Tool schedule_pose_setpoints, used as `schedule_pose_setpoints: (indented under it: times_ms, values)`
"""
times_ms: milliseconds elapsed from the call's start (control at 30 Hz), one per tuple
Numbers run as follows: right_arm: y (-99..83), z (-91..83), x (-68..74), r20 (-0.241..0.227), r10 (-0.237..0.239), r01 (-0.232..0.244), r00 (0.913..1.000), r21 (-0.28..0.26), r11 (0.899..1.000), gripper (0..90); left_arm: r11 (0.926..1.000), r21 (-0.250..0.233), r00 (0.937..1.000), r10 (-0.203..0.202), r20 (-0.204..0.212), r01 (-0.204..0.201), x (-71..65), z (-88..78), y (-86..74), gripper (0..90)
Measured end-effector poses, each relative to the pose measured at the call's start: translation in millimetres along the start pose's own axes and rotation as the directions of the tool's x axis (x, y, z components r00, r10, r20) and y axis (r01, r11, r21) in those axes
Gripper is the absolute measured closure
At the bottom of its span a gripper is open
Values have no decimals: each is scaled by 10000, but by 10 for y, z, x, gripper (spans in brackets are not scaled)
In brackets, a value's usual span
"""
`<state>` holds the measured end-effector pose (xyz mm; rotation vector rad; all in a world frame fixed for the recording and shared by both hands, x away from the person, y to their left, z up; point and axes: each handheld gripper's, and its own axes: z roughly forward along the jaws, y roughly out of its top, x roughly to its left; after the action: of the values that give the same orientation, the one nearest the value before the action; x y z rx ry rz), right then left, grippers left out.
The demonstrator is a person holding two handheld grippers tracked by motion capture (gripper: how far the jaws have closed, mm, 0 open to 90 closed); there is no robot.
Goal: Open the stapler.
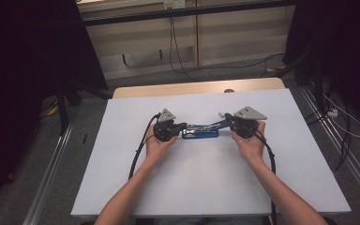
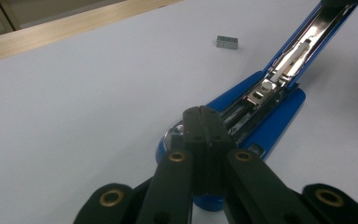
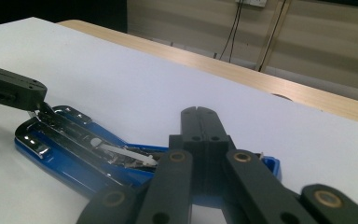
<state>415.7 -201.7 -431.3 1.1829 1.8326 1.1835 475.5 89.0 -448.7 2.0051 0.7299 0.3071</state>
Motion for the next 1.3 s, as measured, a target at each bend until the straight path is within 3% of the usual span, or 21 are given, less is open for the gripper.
schedule_pose_setpoints:
  times_ms: [267,1300]
  values:
    - [-80,-42,-84,82,280,-280,9996,34,9996,900,10000,-16,10000,27,-66,-27,-11,-2,-4,900]
    - [-223,-36,-123,61,203,-206,9998,519,9984,900,9999,-72,9998,-110,-165,109,-21,-4,-12,900]
